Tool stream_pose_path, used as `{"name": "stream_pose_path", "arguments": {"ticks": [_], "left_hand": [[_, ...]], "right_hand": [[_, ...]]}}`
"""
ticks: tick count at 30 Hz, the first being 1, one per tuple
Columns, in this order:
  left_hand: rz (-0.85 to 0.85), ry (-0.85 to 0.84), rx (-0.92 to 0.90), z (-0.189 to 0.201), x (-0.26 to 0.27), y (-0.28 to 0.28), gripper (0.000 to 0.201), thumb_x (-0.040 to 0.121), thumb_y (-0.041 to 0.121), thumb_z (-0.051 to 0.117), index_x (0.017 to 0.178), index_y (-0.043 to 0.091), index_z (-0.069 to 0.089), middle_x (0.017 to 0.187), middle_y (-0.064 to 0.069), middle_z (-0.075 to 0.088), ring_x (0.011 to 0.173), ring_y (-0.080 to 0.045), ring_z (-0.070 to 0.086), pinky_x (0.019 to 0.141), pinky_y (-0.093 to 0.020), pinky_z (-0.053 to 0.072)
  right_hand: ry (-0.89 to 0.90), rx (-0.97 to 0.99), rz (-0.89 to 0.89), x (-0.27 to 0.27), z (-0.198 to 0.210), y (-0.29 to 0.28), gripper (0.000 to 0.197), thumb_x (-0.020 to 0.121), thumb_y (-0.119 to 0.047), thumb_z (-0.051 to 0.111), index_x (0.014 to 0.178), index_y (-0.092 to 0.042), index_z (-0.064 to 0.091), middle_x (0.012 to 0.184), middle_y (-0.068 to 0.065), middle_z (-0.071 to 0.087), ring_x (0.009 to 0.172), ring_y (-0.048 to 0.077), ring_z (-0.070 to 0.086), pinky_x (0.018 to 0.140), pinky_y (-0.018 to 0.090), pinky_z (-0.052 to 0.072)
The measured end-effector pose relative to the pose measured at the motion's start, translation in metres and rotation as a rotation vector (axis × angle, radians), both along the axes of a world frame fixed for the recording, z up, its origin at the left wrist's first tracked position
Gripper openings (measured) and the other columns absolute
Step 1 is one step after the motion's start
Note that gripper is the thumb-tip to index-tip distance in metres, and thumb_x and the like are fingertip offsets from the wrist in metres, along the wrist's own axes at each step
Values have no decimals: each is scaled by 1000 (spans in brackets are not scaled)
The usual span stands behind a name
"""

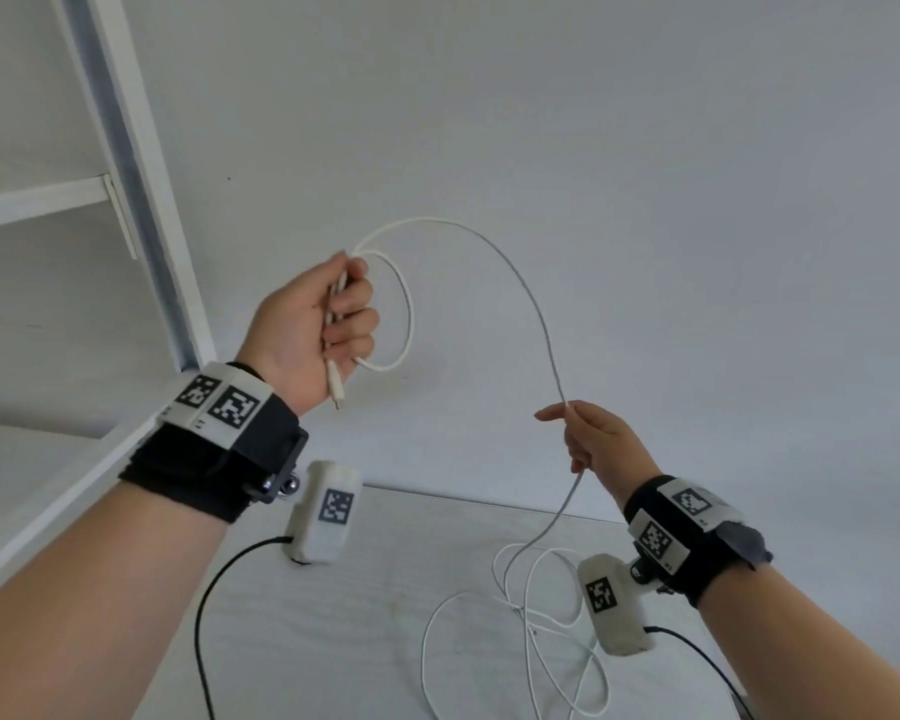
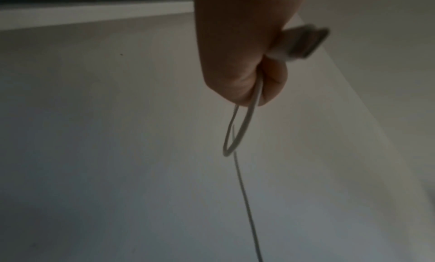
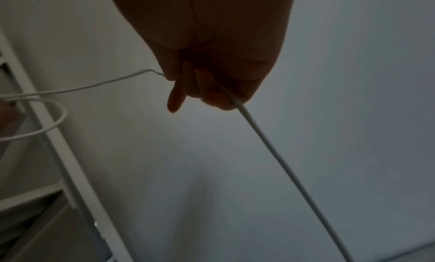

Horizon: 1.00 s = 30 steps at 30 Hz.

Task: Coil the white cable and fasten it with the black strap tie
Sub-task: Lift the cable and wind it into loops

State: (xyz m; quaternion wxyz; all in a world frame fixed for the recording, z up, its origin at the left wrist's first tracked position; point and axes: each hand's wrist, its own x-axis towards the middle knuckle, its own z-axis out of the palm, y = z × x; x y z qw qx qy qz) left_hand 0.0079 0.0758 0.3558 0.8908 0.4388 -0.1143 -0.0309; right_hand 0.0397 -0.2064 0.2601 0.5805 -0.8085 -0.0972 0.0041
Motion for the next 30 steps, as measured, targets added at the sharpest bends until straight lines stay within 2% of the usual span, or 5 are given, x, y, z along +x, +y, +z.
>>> {"name": "stream_pose_path", "arguments": {"ticks": [11, 15, 18, 25, 30], "left_hand": [[140, -65, 315, -5, 0, -31, 27, 100, 20, 38, 82, 9, 54, 70, -4, 70, 71, -29, 71, 74, -37, 59], [171, -60, 446, -7, 2, -32, 25, 100, 23, 39, 83, 11, 53, 84, -6, 75, 84, -35, 71, 82, -41, 57], [179, -61, 553, -11, 3, -34, 24, 100, 24, 39, 83, 11, 51, 90, -8, 76, 84, -36, 71, 83, -42, 57], [121, -53, 748, -18, -1, -38, 24, 100, 26, 38, 89, 8, 49, 91, -8, 76, 76, -38, 72, 75, -41, 57], [51, -76, 881, -21, -6, -44, 26, 99, 30, 39, 87, 10, 52, 75, -8, 75, 41, -22, 61, 44, -24, 49]], "right_hand": [[-259, -524, 203, -21, 13, 46, 24, 92, -18, 45, 105, -28, 63, 50, -8, 42, 42, 6, 39, 48, 15, 32], [-375, -698, 326, -30, 27, 53, 25, 94, -21, 44, 107, -27, 64, 94, -5, 71, 82, 10, 60, 79, 26, 47], [-484, -660, 368, -35, 40, 57, 23, 94, -20, 45, 103, -25, 65, 102, -3, 70, 94, 16, 62, 85, 33, 48], [-589, -411, 262, -29, 66, 51, 21, 92, -14, 47, 92, -20, 67, 89, -7, 70, 83, 6, 59, 76, 14, 43], [-585, -308, 133, -19, 73, 53, 21, 92, -10, 46, 88, -19, 65, 78, 3, 67, 67, 16, 53, 62, 16, 40]]}}
